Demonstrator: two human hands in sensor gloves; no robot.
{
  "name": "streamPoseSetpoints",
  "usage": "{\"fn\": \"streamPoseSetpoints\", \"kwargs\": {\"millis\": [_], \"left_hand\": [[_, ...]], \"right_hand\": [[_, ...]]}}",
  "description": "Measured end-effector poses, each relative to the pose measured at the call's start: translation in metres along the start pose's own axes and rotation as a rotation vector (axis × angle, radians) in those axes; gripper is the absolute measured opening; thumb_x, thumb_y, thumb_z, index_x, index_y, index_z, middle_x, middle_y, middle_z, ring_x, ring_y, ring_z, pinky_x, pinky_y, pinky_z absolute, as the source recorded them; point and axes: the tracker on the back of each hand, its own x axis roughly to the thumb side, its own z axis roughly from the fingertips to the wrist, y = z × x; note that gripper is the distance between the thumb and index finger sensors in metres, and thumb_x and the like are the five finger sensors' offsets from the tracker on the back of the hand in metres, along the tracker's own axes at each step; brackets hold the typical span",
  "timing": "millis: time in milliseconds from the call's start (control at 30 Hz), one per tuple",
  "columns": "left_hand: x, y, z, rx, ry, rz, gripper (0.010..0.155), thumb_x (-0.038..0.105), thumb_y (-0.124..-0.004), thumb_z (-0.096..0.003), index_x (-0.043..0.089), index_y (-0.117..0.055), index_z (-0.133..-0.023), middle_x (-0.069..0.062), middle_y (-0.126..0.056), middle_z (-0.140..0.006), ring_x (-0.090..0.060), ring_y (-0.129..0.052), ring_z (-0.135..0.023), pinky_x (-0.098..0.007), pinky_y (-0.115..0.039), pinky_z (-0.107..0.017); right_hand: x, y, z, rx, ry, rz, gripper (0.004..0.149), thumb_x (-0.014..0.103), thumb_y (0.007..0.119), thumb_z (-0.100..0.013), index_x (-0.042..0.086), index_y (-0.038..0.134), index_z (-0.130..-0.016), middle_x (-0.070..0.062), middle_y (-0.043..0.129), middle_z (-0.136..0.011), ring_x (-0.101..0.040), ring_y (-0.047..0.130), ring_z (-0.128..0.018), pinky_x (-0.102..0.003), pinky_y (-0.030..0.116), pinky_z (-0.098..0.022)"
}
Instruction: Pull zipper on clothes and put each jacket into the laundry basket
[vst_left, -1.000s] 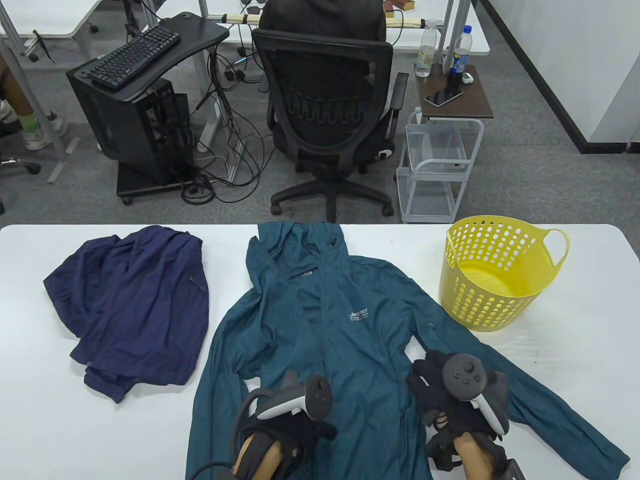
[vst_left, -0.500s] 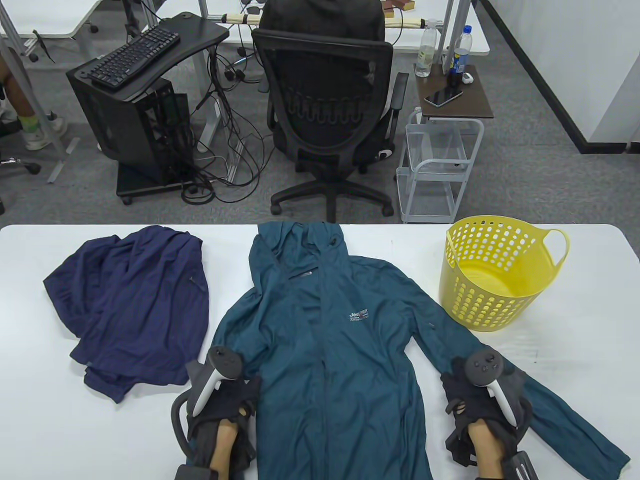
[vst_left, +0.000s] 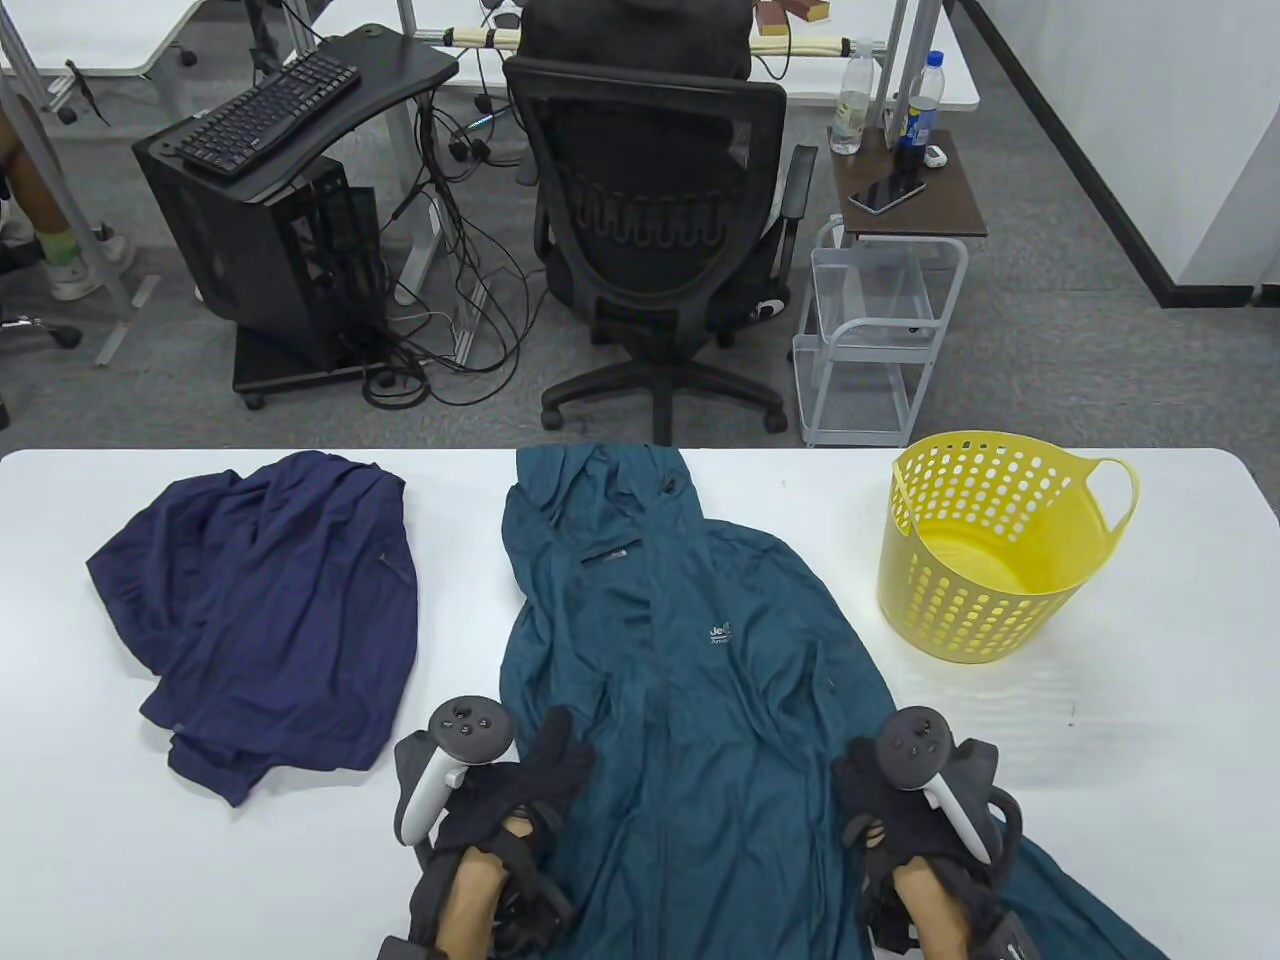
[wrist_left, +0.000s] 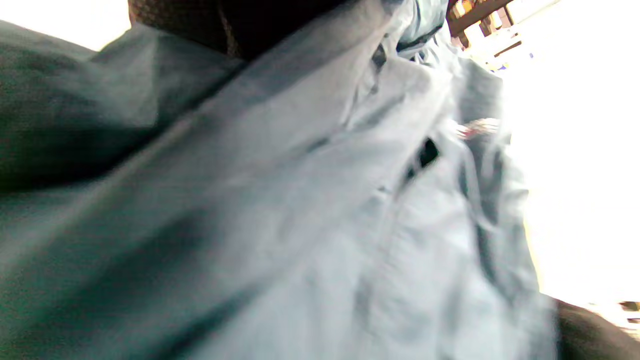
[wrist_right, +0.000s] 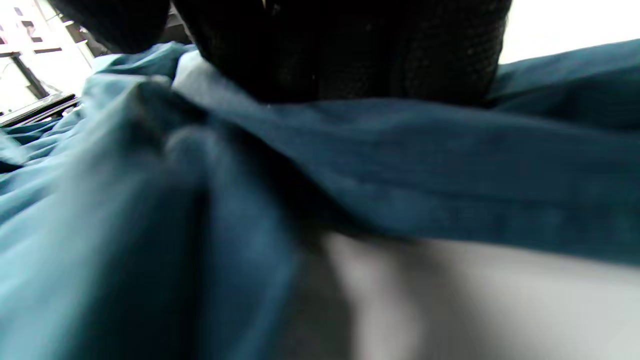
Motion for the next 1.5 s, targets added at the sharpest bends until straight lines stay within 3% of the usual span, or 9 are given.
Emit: {"fn": "streamPoseSetpoints", "kwargs": {"millis": [233, 500, 733, 833, 1067, 1200, 1333, 1400, 1500], "left_hand": [[0.009, -0.033, -0.012, -0.294, -0.148, 0.139, 0.079, 0.071, -0.046, -0.0418, 0.041, -0.016, -0.108, -0.016, -0.04, -0.119, -0.044, -0.063, -0.101, -0.055, -0.069, -0.066], [0.031, -0.086, -0.005, -0.52, -0.27, 0.305, 0.081, 0.072, -0.042, -0.0394, 0.041, -0.008, -0.106, -0.023, -0.015, -0.115, -0.054, -0.045, -0.098, -0.057, -0.071, -0.064], [0.03, -0.087, -0.006, -0.53, -0.283, 0.352, 0.083, 0.074, -0.04, -0.0381, 0.04, -0.006, -0.106, -0.023, -0.012, -0.114, -0.057, -0.04, -0.097, -0.059, -0.073, -0.063], [0.034, -0.086, -0.003, -0.53, -0.308, 0.345, 0.083, 0.074, -0.041, -0.0384, 0.04, -0.006, -0.106, -0.023, -0.011, -0.113, -0.057, -0.039, -0.097, -0.058, -0.072, -0.064], [0.067, -0.075, 0.027, -0.393, -0.576, 0.184, 0.075, 0.072, -0.048, -0.0434, 0.049, -0.018, -0.108, 0.002, -0.031, -0.124, -0.025, -0.043, -0.112, -0.05, -0.064, -0.072], [0.076, -0.089, 0.036, -0.44, -0.623, 0.128, 0.074, 0.069, -0.052, -0.0437, 0.048, -0.026, -0.109, 0.002, -0.035, -0.124, -0.026, -0.044, -0.112, -0.054, -0.056, -0.074], [0.076, -0.085, 0.039, -0.385, -0.565, 0.134, 0.073, 0.064, -0.059, -0.0459, 0.037, -0.039, -0.11, -0.009, -0.052, -0.119, -0.036, -0.062, -0.103, -0.064, -0.067, -0.061], [0.08, -0.074, 0.051, -0.15, -0.582, 0.106, 0.071, 0.063, -0.063, -0.046, 0.039, -0.044, -0.11, -0.007, -0.061, -0.116, -0.038, -0.078, -0.093, -0.06, -0.069, -0.062], [0.094, -0.062, 0.08, 0.264, -0.701, -0.188, 0.075, 0.066, -0.068, -0.0434, 0.052, -0.031, -0.107, 0.01, -0.042, -0.123, -0.033, -0.056, -0.108, -0.059, -0.059, -0.072]], "right_hand": [[0.043, 0.025, 0.023, 0.155, -0.138, -0.088, 0.068, 0.057, 0.065, -0.048, 0.013, 0.071, -0.1, -0.013, 0.089, -0.092, -0.031, 0.102, -0.061, -0.041, 0.088, -0.039], [0.071, 0.048, 0.044, 0.276, -0.272, -0.115, 0.096, 0.075, 0.062, -0.041, 0.002, 0.057, -0.101, -0.017, 0.086, -0.092, -0.03, 0.101, -0.061, -0.039, 0.088, -0.04], [0.062, 0.048, 0.031, 0.265, -0.271, -0.219, 0.071, 0.046, 0.086, -0.042, 0.006, 0.067, -0.097, -0.013, 0.093, -0.084, -0.026, 0.106, -0.053, -0.036, 0.09, -0.035], [0.06, 0.044, 0.028, 0.146, -0.286, -0.192, 0.054, 0.035, 0.09, -0.042, 0.013, 0.079, -0.09, -0.005, 0.102, -0.073, -0.018, 0.111, -0.042, -0.031, 0.093, -0.03], [0.022, 0.017, 0.0, 0.139, -0.302, -0.895, 0.047, 0.032, 0.086, -0.045, 0.027, 0.08, -0.092, 0.001, 0.102, -0.078, -0.018, 0.111, -0.047, -0.029, 0.094, -0.033], [0.0, 0.001, -0.009, 0.07, -0.287, -1.188, 0.049, 0.032, 0.086, -0.046, 0.024, 0.077, -0.093, 0.0, 0.101, -0.081, -0.019, 0.111, -0.05, -0.03, 0.094, -0.035], [-0.01, -0.015, -0.005, 0.015, -0.367, -1.236, 0.05, 0.033, 0.087, -0.046, 0.02, 0.076, -0.093, 0.001, 0.101, -0.081, -0.019, 0.111, -0.052, -0.031, 0.094, -0.036], [-0.007, -0.024, 0.003, -0.007, -0.433, -1.234, 0.05, 0.033, 0.086, -0.046, 0.019, 0.076, -0.093, 0.001, 0.101, -0.08, -0.019, 0.11, -0.052, -0.032, 0.093, -0.036], [0.009, -0.035, 0.02, -0.027, -0.589, -1.185, 0.049, 0.033, 0.086, -0.046, 0.02, 0.076, -0.093, 0.001, 0.1, -0.081, -0.021, 0.108, -0.055, -0.036, 0.09, -0.04]]}}
